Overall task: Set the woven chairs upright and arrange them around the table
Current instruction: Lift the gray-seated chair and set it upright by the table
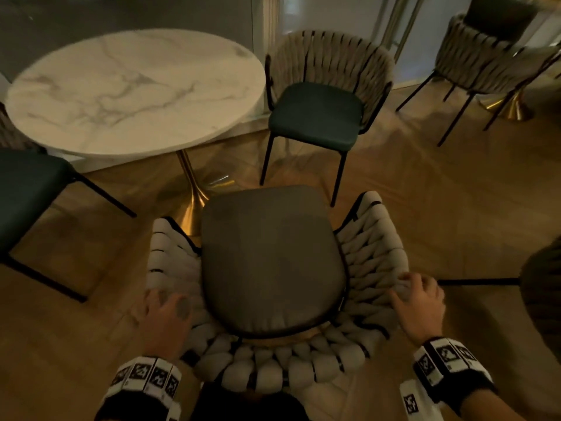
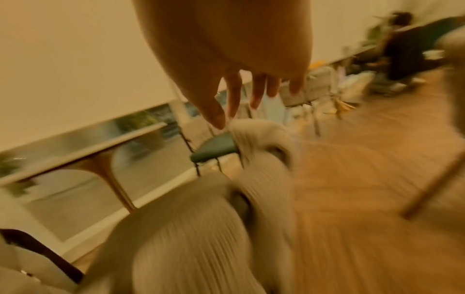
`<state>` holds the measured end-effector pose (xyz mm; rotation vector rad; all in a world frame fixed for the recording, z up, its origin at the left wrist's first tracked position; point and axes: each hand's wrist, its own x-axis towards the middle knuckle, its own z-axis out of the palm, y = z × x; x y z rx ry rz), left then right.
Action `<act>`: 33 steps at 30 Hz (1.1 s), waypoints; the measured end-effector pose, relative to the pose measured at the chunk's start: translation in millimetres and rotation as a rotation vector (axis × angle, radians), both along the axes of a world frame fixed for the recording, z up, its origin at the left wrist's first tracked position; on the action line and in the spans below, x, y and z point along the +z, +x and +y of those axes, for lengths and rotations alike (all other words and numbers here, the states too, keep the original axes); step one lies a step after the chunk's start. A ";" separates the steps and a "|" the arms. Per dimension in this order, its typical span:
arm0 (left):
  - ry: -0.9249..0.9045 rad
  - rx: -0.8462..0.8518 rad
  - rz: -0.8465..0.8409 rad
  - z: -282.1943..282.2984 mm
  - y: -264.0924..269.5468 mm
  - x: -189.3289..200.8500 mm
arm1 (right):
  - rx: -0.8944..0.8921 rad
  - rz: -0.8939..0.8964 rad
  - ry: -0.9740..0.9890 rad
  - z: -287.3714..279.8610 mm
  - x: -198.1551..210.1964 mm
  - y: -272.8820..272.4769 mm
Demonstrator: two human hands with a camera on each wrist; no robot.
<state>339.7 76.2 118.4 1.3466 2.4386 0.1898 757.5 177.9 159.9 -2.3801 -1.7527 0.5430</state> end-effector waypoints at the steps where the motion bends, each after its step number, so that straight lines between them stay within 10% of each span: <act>1: -0.086 0.034 0.000 -10.1 -0.7 -8.6 | -0.047 -0.018 -0.020 -10.3 -6.4 3.5; 9: -0.107 0.217 -0.272 -26.0 8.5 -5.6 | -0.357 0.365 -0.231 -25.2 -21.8 -15.3; 16: -0.115 0.200 -0.350 -25.9 -3.3 3.3 | -0.470 0.299 -0.243 -27.2 -18.6 -39.3; 33: 0.082 0.413 -0.359 -89.6 -104.9 -4.5 | -0.202 0.330 -0.330 -31.6 -29.0 -148.7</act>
